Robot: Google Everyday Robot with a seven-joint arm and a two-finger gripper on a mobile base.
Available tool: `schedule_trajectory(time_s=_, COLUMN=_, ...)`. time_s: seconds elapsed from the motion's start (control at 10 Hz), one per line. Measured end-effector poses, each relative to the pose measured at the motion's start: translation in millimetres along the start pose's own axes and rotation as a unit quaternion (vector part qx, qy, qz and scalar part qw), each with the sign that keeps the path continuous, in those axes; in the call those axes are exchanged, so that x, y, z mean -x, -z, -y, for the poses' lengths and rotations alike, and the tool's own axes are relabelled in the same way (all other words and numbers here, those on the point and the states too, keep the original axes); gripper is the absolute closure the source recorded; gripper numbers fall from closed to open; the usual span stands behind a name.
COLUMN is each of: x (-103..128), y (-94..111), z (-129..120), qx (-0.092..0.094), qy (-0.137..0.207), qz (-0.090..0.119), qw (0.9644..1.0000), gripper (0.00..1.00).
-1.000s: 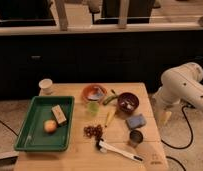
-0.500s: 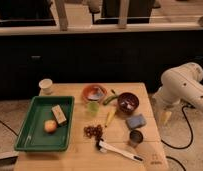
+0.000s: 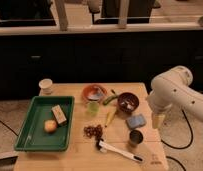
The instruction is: Place grapes in table surface
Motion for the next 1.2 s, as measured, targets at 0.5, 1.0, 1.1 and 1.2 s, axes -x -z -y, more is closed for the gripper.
schedule_trajectory(time_s=0.5, x=42.0, y=-2.6, z=-5.2, qx=-0.005, qy=0.053, qz=0.0, qw=0.9986, gripper=0.2)
schedule_trajectory(time_s=1.0, x=78.8, y=-8.4, z=-7.6, qx=-0.01, qy=0.096, qz=0.003, qw=0.9953, gripper=0.2)
schedule_trajectory(time_s=1.1, x=81.3, y=-9.0, z=-8.0, qx=-0.011, qy=0.102, qz=0.003, qw=0.9947, gripper=0.2)
schedule_trajectory(time_s=1.2, x=84.2, y=-10.8, z=-9.3, qx=-0.012, qy=0.11, qz=0.004, qw=0.9938, gripper=0.2)
